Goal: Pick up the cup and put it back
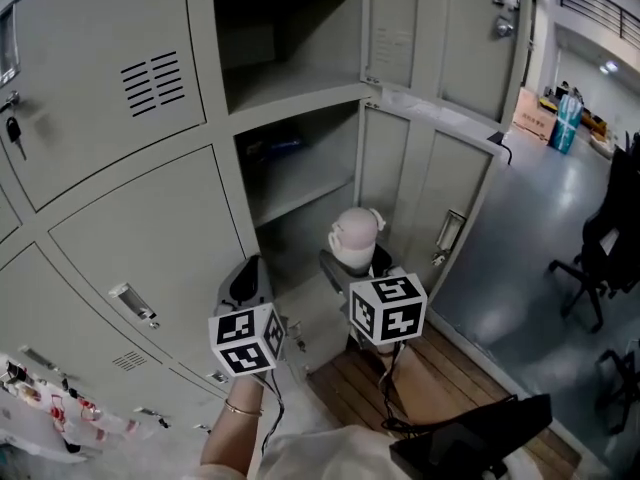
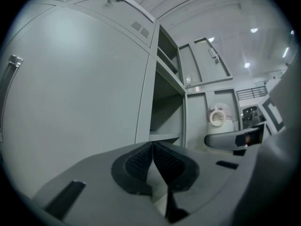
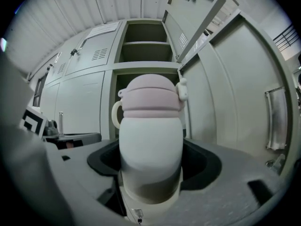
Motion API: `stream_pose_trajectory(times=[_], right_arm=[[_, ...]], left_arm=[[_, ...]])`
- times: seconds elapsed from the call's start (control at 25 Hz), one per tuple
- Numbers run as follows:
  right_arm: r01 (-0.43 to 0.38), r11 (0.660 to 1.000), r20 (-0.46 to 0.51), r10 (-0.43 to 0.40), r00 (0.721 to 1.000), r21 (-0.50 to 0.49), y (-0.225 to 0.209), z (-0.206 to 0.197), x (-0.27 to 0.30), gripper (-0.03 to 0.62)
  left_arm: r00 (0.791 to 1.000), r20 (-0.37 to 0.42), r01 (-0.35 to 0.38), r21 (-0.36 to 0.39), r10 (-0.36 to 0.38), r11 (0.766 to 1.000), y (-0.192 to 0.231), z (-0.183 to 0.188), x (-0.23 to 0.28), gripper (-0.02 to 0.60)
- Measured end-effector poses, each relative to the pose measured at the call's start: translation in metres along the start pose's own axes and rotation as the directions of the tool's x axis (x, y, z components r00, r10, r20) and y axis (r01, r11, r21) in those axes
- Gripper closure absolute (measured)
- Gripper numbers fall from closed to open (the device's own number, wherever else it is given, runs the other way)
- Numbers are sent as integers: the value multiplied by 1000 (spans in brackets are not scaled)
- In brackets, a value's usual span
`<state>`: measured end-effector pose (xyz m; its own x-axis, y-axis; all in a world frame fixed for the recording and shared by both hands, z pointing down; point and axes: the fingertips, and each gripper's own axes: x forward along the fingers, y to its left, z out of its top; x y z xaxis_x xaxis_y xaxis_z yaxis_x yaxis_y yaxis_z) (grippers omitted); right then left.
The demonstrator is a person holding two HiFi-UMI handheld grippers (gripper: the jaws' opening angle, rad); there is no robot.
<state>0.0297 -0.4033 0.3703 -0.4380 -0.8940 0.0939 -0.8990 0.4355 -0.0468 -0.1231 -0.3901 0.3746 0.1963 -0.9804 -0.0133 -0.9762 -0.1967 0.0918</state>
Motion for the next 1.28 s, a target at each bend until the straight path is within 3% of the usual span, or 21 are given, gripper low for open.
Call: stream_pose_trajectory(times=[0.28,0.48,0.76,1.28], right_arm=[[3,1000,1,-3,1000,8,-2,-3,-5,253],[-5,1000,3,5,1000,1,0,5,-6,253],[-36,999,18,36,999,-28,-3,43,-4,253],[-83,993,62,88,994,-83,-7,119,10,253]], left_arm=[[1000,9,8,8,-8,1000,-1,6,0,569],[999,17,31,53,-32,998,-7,18,0,569],[997,37,71,50,-73,996,-13,46,2,569],[995,86,48,78,-55,996,-9,112,1,569]])
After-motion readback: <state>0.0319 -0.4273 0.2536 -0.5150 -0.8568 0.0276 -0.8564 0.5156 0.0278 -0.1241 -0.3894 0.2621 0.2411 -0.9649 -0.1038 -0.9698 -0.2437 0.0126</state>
